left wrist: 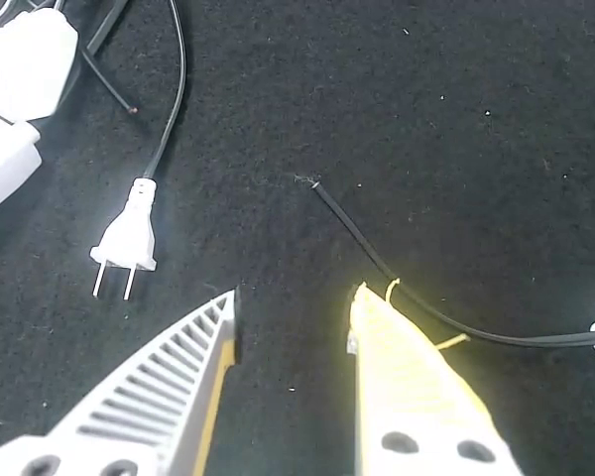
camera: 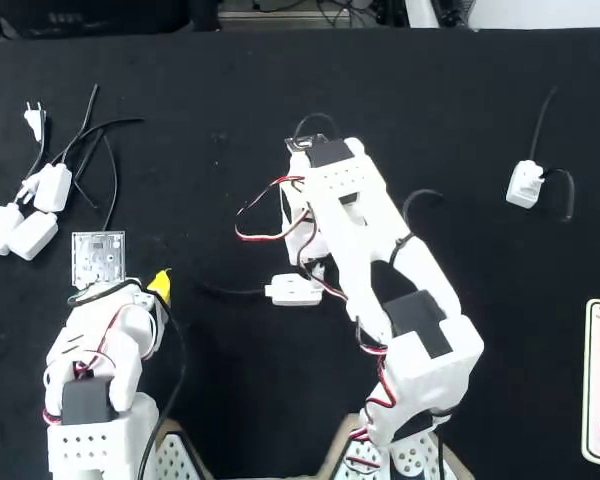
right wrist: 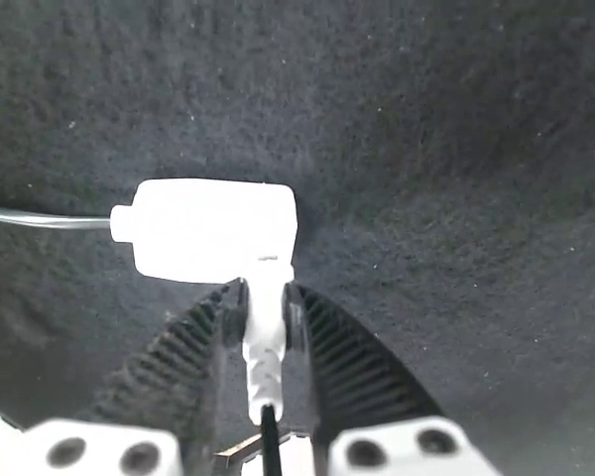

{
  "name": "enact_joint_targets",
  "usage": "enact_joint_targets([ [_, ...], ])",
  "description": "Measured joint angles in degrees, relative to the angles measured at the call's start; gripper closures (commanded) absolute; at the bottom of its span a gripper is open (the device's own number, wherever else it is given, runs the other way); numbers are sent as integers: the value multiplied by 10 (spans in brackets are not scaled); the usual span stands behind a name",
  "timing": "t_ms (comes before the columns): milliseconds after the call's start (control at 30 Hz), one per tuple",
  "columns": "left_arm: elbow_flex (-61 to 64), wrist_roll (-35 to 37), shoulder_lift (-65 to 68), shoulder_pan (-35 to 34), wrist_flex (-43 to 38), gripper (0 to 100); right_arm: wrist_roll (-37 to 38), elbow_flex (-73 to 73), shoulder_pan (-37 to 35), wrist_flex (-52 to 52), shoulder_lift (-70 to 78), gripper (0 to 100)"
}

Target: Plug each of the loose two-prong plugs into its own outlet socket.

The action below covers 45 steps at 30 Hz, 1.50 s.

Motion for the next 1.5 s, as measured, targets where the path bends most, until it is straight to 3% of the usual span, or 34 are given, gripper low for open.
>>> enact_joint_targets([
  [833, 0, 0, 0, 0, 0, 809, -51, 1, -20, -25, 7, 988],
  [1433, 0, 0, -1, 0, 0, 809, -41, 68, -20, -100, -8, 982],
  [1500, 0, 0, -1, 0, 0, 809, -24, 71, -20, -101, -16, 946],
])
